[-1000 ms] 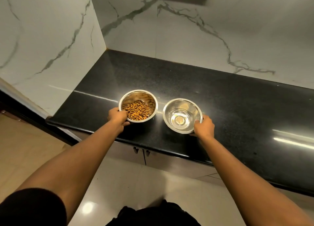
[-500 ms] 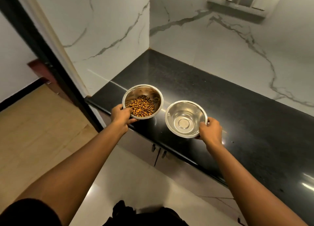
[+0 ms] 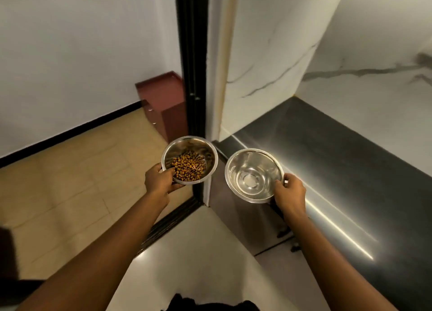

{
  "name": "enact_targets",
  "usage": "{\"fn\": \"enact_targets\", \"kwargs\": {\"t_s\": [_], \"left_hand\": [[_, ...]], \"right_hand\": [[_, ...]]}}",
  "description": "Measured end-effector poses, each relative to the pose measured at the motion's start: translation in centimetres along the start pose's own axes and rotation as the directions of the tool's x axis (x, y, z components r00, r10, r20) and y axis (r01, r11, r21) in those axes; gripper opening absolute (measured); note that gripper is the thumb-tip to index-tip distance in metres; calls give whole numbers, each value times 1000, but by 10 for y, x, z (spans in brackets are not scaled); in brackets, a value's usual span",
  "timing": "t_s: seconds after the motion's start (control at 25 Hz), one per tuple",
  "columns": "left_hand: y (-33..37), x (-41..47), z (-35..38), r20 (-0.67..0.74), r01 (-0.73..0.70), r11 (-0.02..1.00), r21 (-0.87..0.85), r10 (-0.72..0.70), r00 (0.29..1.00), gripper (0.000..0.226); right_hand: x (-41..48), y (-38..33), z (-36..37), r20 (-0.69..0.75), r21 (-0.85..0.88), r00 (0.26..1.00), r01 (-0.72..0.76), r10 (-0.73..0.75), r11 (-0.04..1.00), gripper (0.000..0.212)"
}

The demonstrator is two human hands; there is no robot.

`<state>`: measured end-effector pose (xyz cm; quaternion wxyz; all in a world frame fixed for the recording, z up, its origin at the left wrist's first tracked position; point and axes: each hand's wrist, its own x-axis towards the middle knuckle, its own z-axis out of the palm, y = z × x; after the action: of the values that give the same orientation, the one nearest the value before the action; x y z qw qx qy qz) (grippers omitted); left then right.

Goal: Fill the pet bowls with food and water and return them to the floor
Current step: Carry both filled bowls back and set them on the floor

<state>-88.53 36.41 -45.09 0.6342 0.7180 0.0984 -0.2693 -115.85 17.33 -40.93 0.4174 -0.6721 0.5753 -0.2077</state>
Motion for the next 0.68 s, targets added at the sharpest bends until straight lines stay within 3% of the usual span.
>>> {"fn": "enact_targets", "kwargs": {"t_s": [0.36,0.68], "left_hand": [[61,105,-181,-237,-23,982,-187,-23,971,43],[104,206,-248,-383,6,946,-323,-136,914,43]], "right_hand": [[-27,-123,197,238,38,962,131,-137,991,12],[19,-232,347,432,6,873,248,-226,969,12]]}}
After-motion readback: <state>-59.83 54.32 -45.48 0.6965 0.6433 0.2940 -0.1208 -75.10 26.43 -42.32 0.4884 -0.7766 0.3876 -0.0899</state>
